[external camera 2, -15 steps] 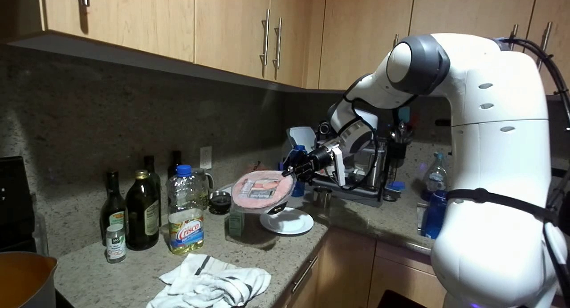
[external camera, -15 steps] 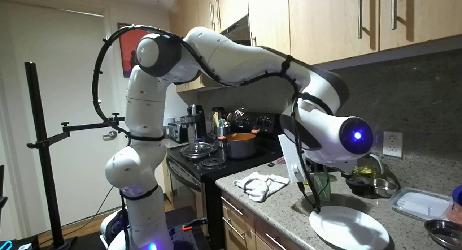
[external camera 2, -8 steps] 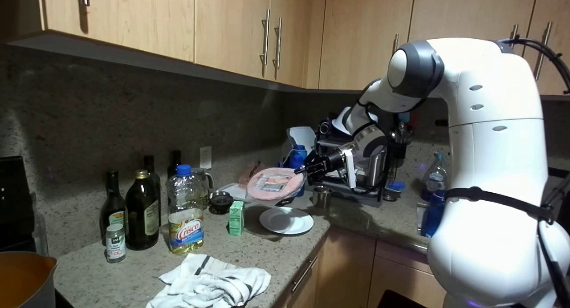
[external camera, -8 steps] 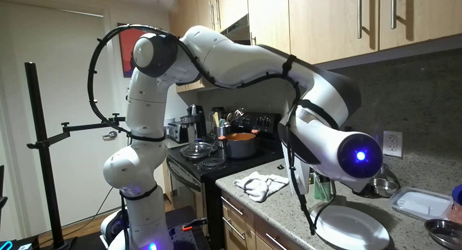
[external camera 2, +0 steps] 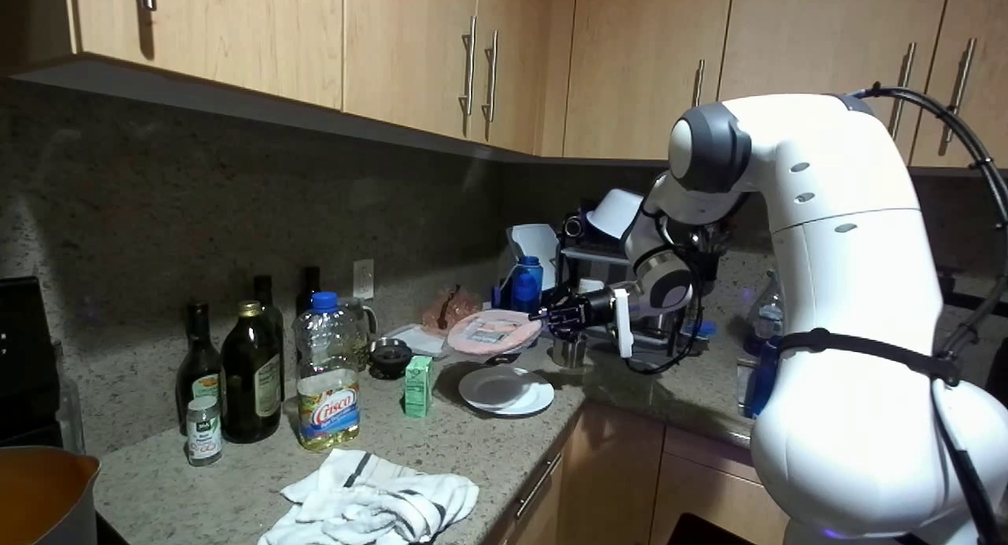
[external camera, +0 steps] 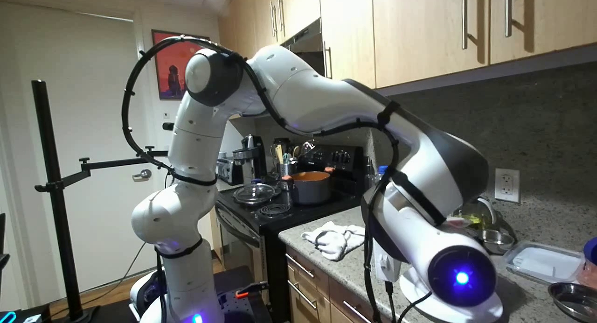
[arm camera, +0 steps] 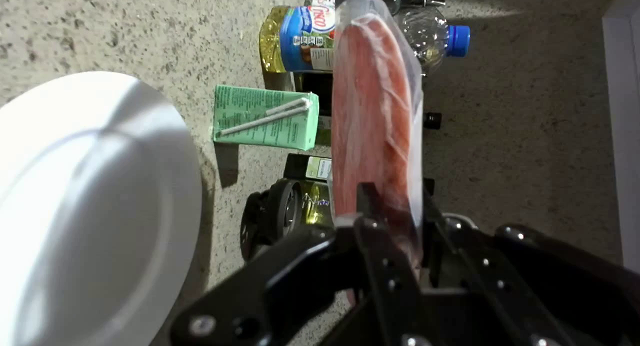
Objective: Put the object on top of the white towel on the white plate
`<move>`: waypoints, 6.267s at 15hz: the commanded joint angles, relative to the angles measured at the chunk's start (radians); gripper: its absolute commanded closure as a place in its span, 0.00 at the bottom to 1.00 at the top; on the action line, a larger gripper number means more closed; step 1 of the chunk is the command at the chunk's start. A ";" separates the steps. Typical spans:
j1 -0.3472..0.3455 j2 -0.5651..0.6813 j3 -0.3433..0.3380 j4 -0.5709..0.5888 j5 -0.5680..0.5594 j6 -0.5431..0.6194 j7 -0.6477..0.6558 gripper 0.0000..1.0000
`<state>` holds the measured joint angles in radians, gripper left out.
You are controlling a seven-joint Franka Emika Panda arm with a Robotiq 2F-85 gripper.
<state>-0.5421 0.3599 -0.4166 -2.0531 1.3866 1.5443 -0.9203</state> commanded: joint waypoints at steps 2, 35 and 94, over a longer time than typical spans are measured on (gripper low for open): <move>-0.020 0.066 0.016 0.019 0.105 -0.057 -0.014 0.95; -0.138 0.265 0.036 0.039 0.150 -0.082 -0.089 0.95; -0.121 0.384 0.045 0.150 0.173 -0.026 -0.042 0.19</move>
<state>-0.6664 0.7416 -0.3722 -1.9144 1.5527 1.5116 -0.9909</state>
